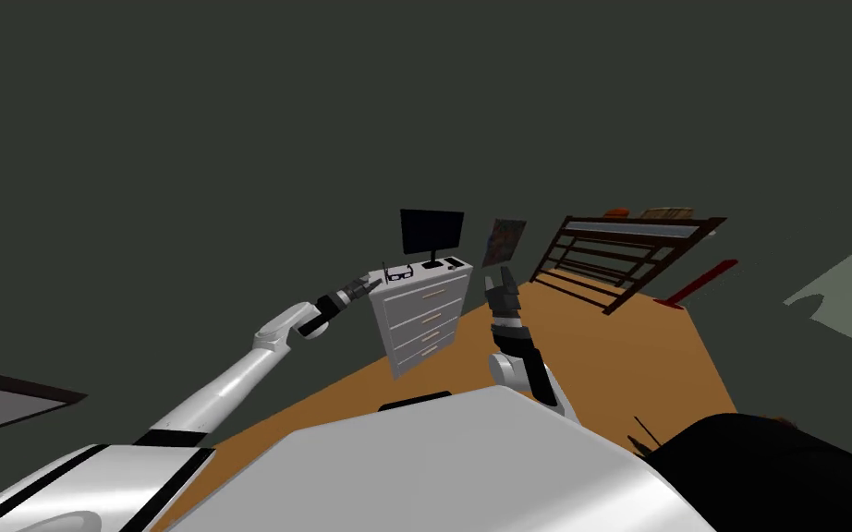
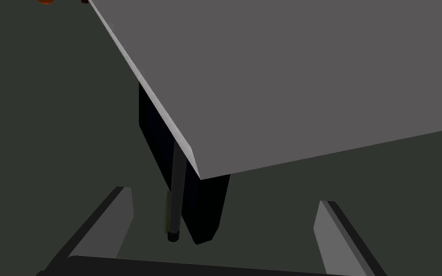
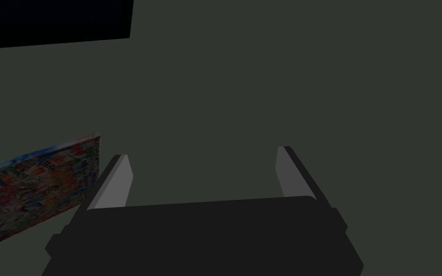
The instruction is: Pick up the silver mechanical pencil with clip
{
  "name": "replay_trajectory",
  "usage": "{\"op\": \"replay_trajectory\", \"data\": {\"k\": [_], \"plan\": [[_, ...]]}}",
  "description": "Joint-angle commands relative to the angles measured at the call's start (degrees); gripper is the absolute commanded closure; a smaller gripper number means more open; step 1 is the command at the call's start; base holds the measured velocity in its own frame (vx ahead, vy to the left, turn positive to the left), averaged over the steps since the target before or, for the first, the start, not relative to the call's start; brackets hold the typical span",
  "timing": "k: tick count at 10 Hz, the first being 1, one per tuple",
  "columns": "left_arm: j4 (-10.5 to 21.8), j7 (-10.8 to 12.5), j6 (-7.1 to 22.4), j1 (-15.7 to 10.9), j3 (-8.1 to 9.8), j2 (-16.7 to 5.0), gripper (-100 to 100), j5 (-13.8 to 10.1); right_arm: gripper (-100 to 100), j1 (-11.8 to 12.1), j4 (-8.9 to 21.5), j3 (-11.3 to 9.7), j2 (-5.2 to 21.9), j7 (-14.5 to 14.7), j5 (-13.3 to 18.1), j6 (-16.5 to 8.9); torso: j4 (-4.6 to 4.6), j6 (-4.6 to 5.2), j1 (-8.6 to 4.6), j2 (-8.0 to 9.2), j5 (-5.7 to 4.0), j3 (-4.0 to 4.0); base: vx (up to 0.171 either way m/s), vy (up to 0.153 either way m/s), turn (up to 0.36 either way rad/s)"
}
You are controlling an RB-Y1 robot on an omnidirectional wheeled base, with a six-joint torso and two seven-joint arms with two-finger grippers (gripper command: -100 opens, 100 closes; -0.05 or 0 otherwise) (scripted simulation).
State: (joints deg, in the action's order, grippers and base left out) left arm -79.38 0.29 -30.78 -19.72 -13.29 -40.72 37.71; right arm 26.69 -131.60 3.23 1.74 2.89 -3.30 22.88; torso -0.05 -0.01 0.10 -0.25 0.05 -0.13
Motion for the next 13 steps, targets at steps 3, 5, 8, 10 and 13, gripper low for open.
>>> {"op": "replay_trajectory", "data": {"k": [3, 5, 8, 10, 13], "plan": [[2.87, 1.93, -1.15, -5.77, -3.3, 4.37, -100, 4.01, 0, 0.01, 0.0, 0.01, 0.0, 0.0, 0.0, 0.0, -0.01, -0.03, 0.02, -0.06, 0.01, -0.03, 0.029, 0.01, 0.239], [5.59, 3.85, -2.33, -9.49, -6.29, 7.7, -100, 7.71, 0, 0.02, 0.0, 0.01, 0.0, 0.0, 0.0, 0.0, 0.0, -0.07, 0.04, -0.03, 0.01, -0.01, 0.028, 0.013, 0.364], [8.31, 5.77, -3.5, -14.01, -9.29, 11.95, -100, 11.42, 0, 0.01, 0.0, 0.01, 0.0, 0.0, 0.0, 0.0, -0.01, -0.07, 0.04, -0.05, 0.01, -0.03, 0.031, 0.006, 0.244], [8.31, 5.77, -3.5, -16.41, -9.29, 12.35, -100, 11.42, 0, -0.01, 0.0, 0.0, 0.0, 0.0, 0.0, 0.0, 0.0, 0.02, -0.01, 0.0, -0.01, 0.0, 0.008, -0.003, 0.01], [11.03, 7.69, -4.68, -21.58, -12.28, 16.34, -100, 15.12, 0, 0.01, 0.0, 0.01, 0.0, 0.0, 0.0, 0.0, -0.01, -0.03, 0.02, -0.04, 0.01, -0.02, 0.025, 0.003, 0.266]]}}
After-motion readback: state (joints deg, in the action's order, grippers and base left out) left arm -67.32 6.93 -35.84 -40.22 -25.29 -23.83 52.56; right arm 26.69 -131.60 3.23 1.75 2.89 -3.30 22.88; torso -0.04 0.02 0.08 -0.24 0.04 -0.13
